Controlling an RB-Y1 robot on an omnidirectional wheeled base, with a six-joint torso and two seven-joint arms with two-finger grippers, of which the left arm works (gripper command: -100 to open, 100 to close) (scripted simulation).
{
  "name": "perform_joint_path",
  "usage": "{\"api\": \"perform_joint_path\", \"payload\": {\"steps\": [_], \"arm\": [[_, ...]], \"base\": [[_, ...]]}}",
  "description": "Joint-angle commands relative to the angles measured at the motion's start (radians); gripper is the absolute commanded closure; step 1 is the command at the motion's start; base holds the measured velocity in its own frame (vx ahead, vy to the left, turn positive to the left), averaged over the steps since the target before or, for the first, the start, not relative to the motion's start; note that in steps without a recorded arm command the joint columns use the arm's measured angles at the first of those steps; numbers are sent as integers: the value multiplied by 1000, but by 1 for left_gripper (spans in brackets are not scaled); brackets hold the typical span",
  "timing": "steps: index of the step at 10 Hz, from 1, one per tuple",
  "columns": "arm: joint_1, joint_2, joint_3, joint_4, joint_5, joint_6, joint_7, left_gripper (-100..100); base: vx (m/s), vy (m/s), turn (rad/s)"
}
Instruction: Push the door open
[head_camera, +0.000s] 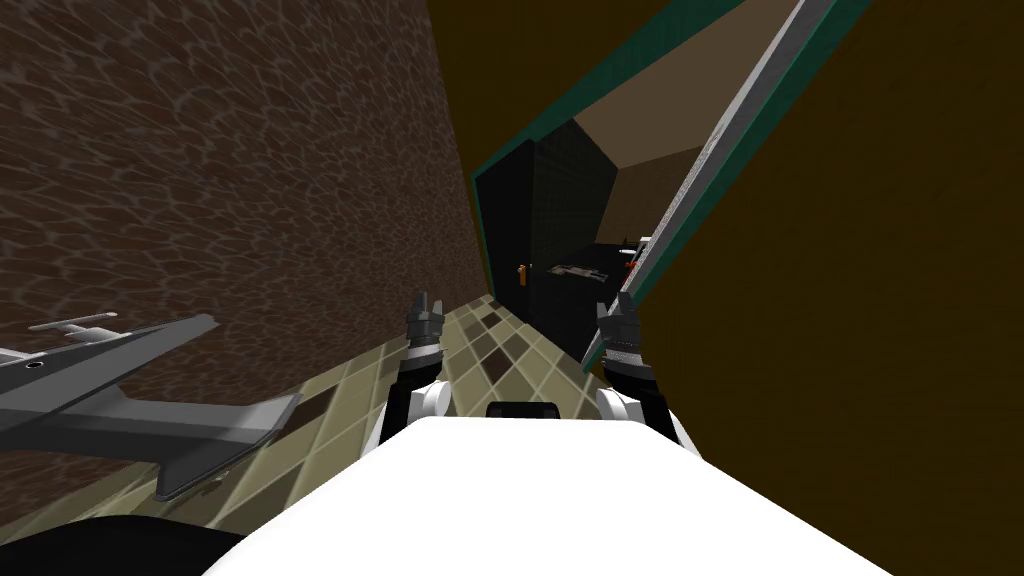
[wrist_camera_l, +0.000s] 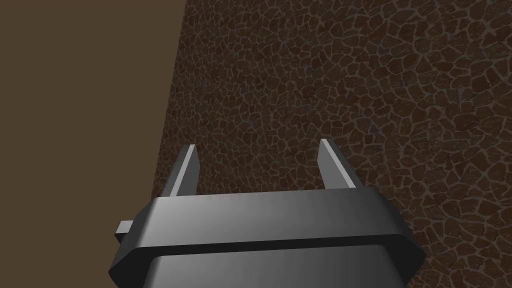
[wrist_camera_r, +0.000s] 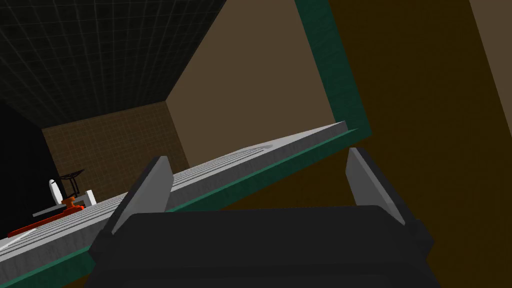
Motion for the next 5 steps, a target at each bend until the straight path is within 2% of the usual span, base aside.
{"api": "perform_joint_path", "payload": {"steps": [1, 5], "arm": [[-19, 11, -4, 32, 0, -2, 4, -100], [-68, 33, -15, 110, -1, -7, 13, -100]], "base": [[55, 3, -67], [121, 49, -60]]}}
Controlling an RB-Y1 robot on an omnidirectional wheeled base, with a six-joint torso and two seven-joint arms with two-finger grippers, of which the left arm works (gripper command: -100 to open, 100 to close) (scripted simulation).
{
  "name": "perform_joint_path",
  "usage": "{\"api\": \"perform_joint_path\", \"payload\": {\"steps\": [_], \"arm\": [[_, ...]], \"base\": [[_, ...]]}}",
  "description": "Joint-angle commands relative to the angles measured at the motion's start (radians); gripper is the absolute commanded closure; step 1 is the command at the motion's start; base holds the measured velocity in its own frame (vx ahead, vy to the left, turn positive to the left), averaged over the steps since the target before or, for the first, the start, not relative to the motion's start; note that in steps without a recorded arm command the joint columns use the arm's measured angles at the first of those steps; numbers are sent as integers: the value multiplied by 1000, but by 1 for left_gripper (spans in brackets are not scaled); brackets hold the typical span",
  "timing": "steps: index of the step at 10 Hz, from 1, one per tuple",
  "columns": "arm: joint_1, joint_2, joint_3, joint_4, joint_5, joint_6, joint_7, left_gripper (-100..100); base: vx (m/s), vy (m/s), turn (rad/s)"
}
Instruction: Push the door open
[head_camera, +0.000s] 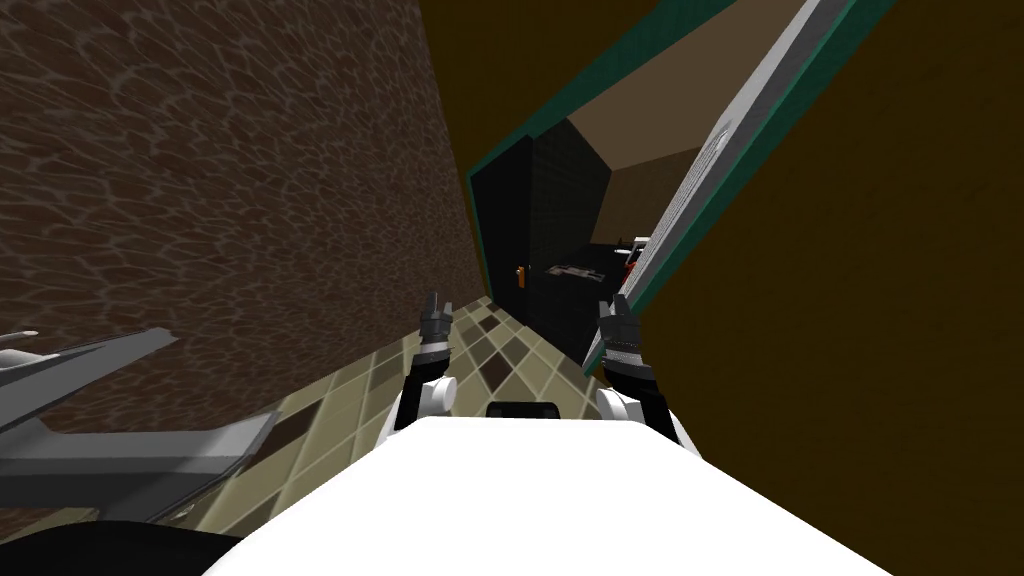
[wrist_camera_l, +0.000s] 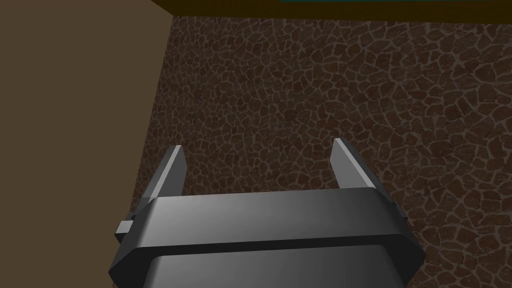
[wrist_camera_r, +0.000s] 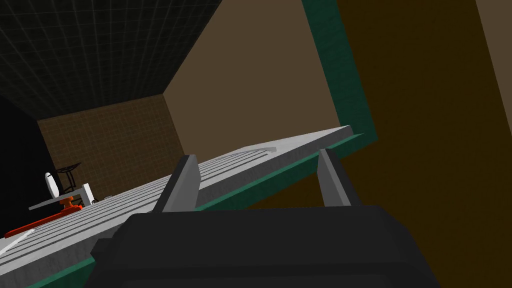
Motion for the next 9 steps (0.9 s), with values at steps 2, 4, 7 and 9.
{"api": "perform_joint_path", "payload": {"steps": [2, 4, 7, 9], "arm": [[-39, 17, -7, 64, 0, -4, 8, -100], [-64, 25, -13, 104, 0, -6, 13, -100], [-104, 38, -21, 169, 0, -10, 21, -100], [-134, 45, -28, 218, 0, -13, 26, -100]], "base": [[102, 46, -68], [98, 40, -61], [90, 45, -61], [98, 57, -65]]}}
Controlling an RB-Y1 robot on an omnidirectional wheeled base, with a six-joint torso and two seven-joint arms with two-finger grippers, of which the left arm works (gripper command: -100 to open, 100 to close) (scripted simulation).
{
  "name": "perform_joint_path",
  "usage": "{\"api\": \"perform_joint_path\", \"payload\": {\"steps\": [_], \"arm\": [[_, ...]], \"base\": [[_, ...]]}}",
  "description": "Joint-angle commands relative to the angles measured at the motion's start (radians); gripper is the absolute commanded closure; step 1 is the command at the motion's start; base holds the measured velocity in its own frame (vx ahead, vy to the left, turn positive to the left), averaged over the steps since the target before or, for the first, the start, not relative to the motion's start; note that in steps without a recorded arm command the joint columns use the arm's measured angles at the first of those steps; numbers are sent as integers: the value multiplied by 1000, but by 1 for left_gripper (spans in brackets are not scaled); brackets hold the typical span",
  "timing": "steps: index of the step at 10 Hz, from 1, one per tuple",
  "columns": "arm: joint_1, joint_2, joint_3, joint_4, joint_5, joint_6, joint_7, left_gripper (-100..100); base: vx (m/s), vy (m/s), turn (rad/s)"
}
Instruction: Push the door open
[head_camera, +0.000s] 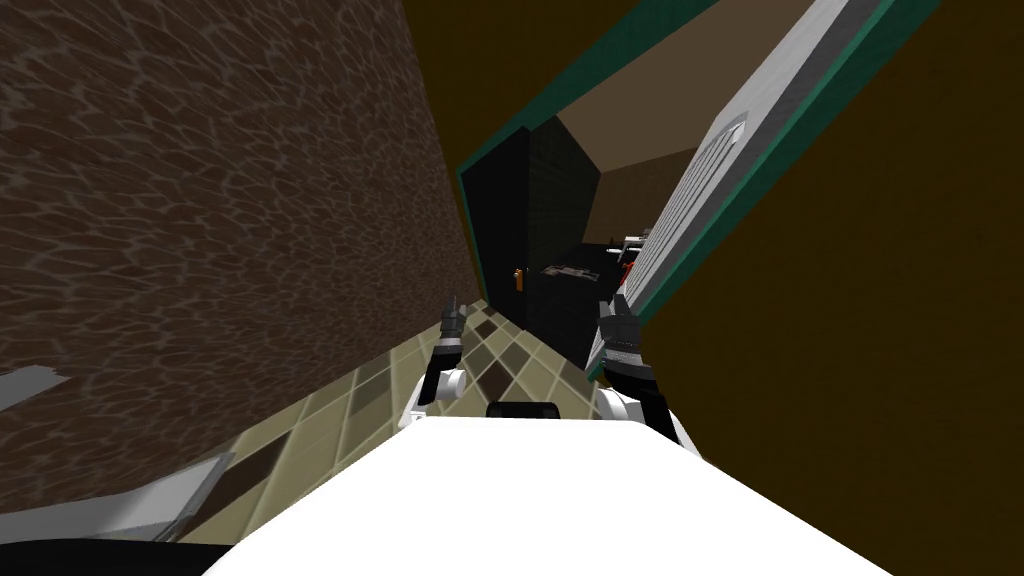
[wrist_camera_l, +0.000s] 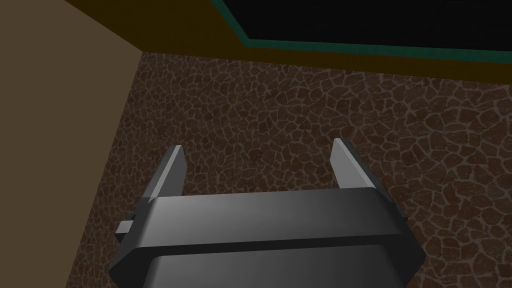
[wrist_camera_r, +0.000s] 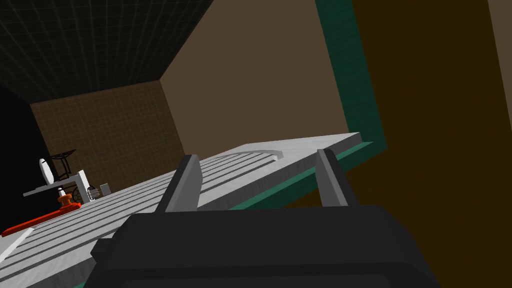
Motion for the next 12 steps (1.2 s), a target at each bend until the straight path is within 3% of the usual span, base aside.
{"api": "perform_joint_path", "payload": {"steps": [1, 12], "arm": [[-23, 8, -5, 37, 1, -1, 6, -100], [-210, 38, -45, 336, -1, -19, 42, -100]], "base": [[90, 65, -74], [90, 62, -79]]}}
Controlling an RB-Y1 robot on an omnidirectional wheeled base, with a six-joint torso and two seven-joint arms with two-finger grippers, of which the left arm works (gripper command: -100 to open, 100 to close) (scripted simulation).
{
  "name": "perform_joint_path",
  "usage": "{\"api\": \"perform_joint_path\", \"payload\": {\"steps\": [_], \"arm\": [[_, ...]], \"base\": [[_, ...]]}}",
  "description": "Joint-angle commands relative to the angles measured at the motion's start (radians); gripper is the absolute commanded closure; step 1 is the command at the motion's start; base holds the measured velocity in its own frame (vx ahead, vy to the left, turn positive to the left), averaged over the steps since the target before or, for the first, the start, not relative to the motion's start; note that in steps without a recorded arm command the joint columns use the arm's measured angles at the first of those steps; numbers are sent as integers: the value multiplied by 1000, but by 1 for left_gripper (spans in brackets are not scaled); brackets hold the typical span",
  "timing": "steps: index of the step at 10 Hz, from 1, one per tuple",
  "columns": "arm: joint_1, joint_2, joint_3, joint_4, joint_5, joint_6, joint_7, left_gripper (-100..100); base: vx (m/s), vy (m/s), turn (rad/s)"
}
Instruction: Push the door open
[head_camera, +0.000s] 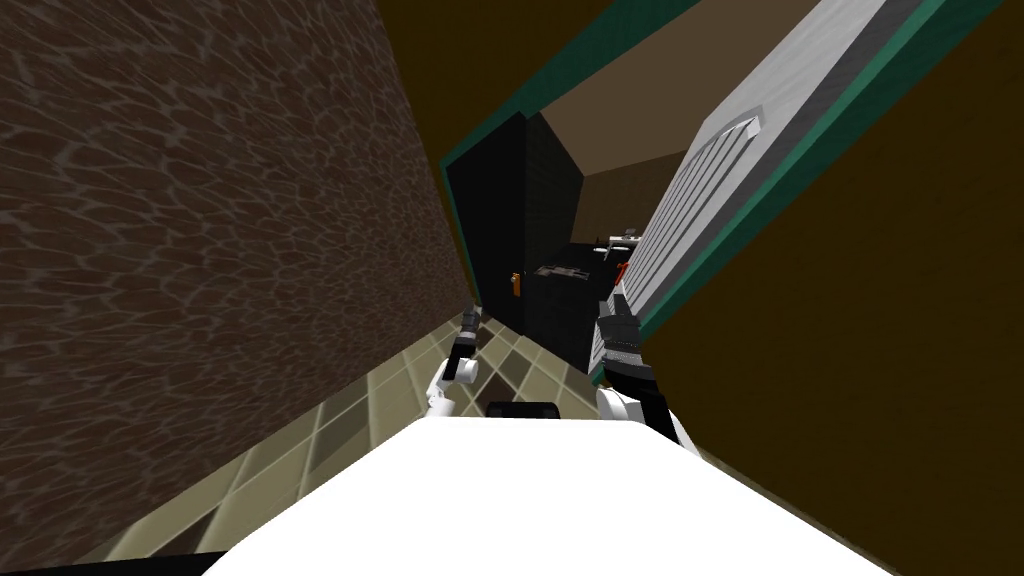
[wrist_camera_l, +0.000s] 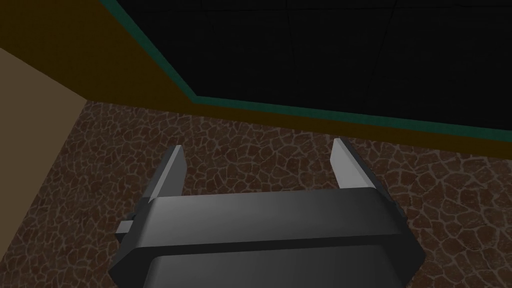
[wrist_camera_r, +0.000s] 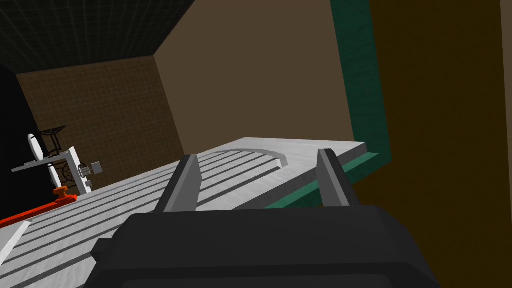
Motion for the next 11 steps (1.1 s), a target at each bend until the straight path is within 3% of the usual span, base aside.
{"api": "perform_joint_path", "payload": {"steps": [1, 11], "arm": [[-24, 3, -8, 49, 0, -5, 7, -100], [-210, 8, -48, 353, -2, -23, 42, -100]], "base": [[98, 74, -76], [83, 78, -86]]}}
